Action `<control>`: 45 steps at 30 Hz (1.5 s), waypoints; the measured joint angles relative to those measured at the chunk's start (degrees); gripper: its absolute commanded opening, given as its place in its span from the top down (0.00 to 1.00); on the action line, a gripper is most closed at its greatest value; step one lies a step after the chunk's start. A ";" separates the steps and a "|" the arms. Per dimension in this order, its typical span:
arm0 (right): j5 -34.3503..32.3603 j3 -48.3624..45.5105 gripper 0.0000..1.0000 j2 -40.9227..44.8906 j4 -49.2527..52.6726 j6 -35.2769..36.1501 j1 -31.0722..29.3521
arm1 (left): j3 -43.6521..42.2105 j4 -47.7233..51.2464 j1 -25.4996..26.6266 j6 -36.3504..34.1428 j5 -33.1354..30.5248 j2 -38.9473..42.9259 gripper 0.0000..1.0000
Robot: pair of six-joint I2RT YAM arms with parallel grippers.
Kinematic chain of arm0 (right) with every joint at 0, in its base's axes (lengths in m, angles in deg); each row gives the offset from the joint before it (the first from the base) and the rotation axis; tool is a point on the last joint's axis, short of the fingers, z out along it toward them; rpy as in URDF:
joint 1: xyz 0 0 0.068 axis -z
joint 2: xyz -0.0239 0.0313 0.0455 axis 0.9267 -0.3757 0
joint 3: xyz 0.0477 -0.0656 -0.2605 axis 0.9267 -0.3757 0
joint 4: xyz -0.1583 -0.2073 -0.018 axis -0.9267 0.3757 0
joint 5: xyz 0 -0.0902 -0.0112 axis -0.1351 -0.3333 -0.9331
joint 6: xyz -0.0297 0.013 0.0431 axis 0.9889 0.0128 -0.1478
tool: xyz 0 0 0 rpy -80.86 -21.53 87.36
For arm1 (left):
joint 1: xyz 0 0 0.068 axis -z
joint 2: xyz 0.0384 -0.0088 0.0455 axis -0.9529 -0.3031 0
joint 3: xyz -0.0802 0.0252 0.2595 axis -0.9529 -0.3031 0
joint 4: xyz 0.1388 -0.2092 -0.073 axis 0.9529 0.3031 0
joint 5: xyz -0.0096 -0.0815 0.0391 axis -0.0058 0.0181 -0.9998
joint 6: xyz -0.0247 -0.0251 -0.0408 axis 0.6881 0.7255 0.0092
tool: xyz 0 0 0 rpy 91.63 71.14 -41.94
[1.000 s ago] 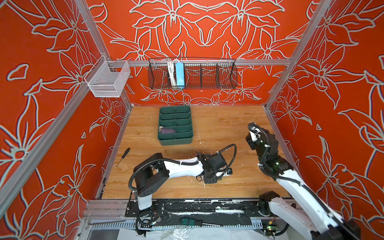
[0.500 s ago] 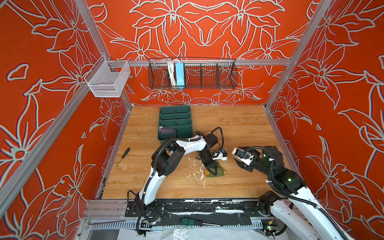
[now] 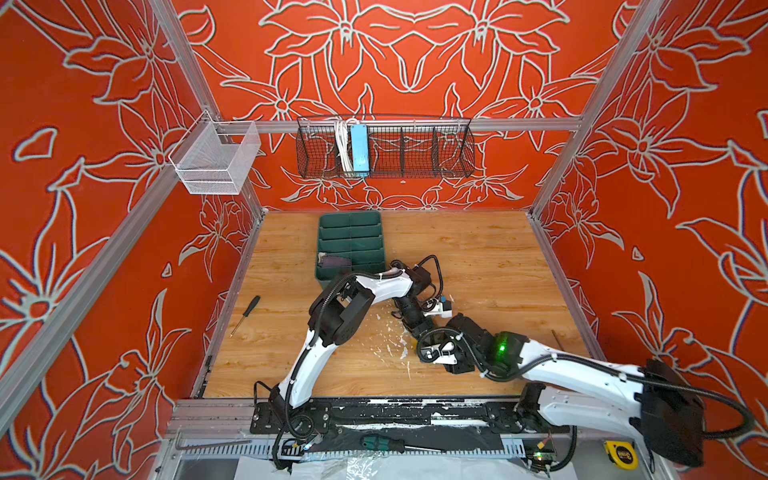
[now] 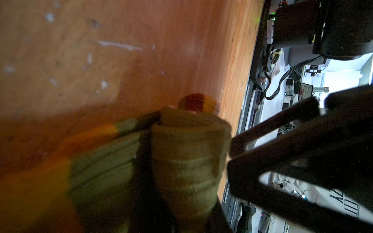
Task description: Roll the socks
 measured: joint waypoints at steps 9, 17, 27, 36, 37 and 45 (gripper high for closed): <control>-5.35 -4.07 0.45 -4.70 -12.52 1.27 -0.74 | -0.31 -0.24 -0.02 0.02 0.39 0.09 1.00; -8.68 -3.30 0.99 -8.00 -13.73 1.97 -2.56 | -0.26 0.81 -0.39 -0.02 -1.84 0.76 0.75; -4.98 0.61 1.00 -9.33 -8.09 -0.44 -2.86 | -12.94 -14.40 1.29 3.74 -19.15 17.35 0.29; -3.19 3.85 1.00 -11.54 -3.69 -3.15 -2.78 | -27.54 -39.08 1.11 1.33 -45.90 43.21 0.03; -2.82 4.28 1.00 -11.76 -3.19 -3.50 -2.75 | -29.29 -41.77 0.98 0.00 -48.92 46.25 0.03; 8.68 11.54 1.00 -16.26 5.60 -6.64 0.90 | -35.34 -47.56 -4.28 -9.62 -56.78 66.77 0.02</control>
